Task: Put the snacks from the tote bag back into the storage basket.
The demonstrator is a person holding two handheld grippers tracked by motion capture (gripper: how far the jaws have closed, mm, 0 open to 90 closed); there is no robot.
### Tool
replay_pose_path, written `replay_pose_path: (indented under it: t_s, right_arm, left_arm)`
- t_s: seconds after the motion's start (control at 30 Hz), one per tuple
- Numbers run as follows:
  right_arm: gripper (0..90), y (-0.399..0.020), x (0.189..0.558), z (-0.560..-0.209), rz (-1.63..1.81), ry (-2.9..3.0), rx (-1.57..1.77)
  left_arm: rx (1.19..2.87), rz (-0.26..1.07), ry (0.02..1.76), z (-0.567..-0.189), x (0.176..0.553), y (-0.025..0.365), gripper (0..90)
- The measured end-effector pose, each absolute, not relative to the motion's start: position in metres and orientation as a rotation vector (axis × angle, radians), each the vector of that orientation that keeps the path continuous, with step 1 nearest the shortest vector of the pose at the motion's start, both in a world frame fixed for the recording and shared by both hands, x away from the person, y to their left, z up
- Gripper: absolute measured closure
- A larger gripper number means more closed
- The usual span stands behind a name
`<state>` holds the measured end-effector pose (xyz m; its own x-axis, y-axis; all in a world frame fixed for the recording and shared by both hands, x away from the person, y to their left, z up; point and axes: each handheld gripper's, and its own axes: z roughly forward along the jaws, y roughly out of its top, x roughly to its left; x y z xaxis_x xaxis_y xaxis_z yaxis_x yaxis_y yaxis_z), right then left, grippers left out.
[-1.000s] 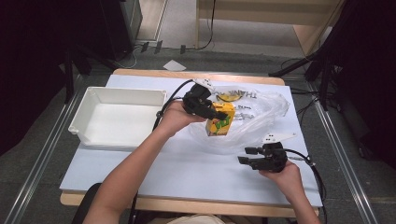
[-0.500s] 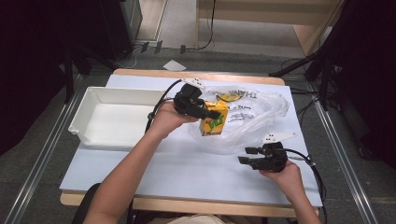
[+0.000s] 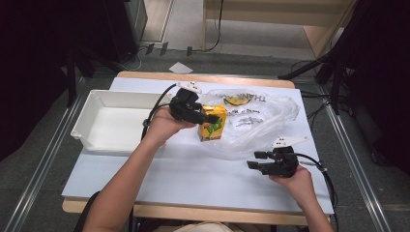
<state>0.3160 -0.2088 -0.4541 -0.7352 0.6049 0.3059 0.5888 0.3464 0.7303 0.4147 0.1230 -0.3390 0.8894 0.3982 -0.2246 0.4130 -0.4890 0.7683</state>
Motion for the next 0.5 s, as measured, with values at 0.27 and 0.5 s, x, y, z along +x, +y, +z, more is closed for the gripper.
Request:
replay_pose_path:
  t_s: [0.27,0.5]
  right_arm:
    - [44.8,-0.208,0.318,-0.455,1.378,2.571,1.129]
    - [44.7,-0.208,0.32,-0.456,1.379,2.574,1.106]
  left_arm:
    - [2.128,0.002,0.606,-0.338,0.415,0.137,52.5]
    - [2.12,0.013,0.632,-0.339,0.417,0.145,52.5]
